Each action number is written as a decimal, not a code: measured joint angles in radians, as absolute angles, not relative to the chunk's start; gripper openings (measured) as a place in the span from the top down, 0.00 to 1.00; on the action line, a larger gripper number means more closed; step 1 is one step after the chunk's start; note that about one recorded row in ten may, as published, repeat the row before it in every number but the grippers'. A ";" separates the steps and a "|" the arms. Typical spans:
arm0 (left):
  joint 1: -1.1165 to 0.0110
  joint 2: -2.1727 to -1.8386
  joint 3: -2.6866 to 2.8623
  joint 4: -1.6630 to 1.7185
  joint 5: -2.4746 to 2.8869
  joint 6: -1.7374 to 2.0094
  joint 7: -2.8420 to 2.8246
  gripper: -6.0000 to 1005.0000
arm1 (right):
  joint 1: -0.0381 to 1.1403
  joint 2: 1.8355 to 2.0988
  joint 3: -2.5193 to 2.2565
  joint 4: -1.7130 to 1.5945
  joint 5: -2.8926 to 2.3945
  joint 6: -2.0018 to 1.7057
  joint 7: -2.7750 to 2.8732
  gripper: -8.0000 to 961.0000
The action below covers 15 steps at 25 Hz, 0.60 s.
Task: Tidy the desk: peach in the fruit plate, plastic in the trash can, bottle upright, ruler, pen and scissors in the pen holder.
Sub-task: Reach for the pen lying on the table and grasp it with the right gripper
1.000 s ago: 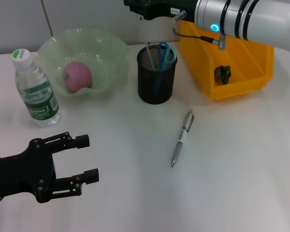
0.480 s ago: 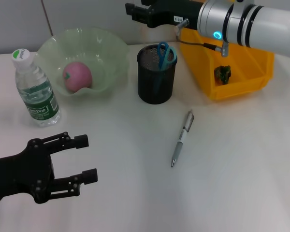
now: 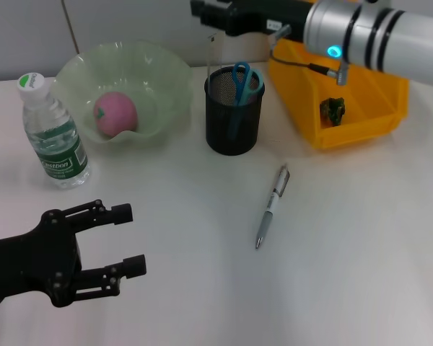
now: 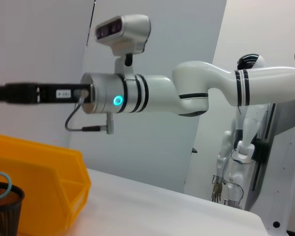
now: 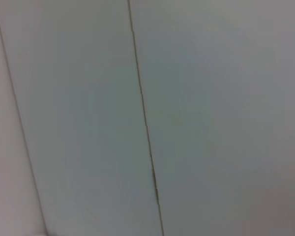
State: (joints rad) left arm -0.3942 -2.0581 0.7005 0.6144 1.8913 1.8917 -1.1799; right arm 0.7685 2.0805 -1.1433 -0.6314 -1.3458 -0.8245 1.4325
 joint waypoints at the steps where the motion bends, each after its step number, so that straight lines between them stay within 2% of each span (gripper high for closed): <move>1: -0.394 -2.058 0.700 0.614 1.891 1.892 -1.180 0.21 | 0.768 2.081 -1.143 -0.631 -1.346 -0.824 1.432 0.42; 15: -0.402 -2.066 0.695 0.610 1.889 1.878 -1.180 0.21 | 0.562 2.070 -1.138 -0.745 -1.212 -1.242 1.435 0.42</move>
